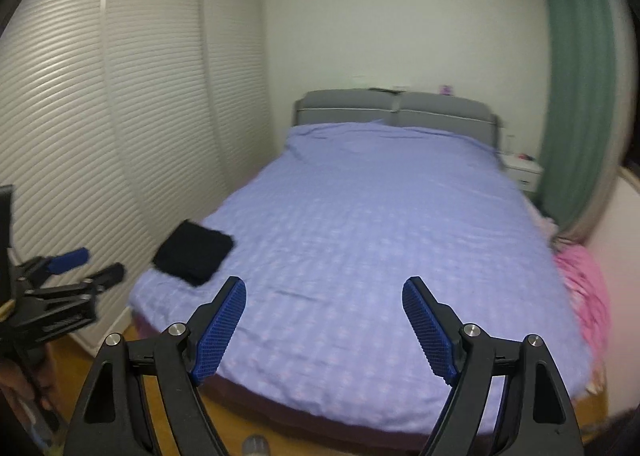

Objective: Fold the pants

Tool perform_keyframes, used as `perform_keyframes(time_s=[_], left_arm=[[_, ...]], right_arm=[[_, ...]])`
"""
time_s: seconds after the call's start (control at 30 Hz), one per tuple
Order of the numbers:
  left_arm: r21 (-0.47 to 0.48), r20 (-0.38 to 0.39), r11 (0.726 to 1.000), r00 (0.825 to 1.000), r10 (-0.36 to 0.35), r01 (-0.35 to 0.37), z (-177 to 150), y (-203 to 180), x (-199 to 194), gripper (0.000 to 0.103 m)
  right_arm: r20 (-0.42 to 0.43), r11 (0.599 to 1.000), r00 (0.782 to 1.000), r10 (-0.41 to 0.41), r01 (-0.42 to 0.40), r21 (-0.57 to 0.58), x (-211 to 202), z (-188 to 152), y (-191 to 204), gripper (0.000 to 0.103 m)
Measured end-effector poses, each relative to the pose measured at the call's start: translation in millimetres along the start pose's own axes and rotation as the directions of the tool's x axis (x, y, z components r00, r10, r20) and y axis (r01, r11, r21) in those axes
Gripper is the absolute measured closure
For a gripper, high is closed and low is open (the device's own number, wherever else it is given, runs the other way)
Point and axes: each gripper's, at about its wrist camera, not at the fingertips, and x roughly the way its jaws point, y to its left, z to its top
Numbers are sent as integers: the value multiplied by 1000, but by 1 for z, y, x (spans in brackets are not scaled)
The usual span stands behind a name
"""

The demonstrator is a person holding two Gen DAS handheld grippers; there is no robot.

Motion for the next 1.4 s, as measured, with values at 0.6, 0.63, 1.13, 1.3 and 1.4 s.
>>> perform_keyframes(time_s=[0.6, 0.63, 1.13, 1.3, 1.4], left_arm=[[22, 47, 999, 998, -42, 41, -4, -13, -29, 0], [19, 45, 999, 998, -43, 42, -4, -11, -28, 0], [48, 45, 998, 998, -49, 47, -7, -13, -18, 0], [52, 36, 997, 998, -60, 58, -5, -15, -14, 0], [55, 43, 997, 997, -56, 54, -4, -15, -13, 0]], right_arm=[[2, 959, 966, -259, 257, 121, -59, -22, -17, 12], [1, 958, 964, -264, 262, 119, -60, -22, -16, 12], [3, 941, 952, -306, 301, 155, -71, -23, -16, 10], [0, 939, 951, -309, 305, 162, -68, -22, -15, 10], [5, 941, 954, -300, 295, 164, -67, -21, -15, 10]])
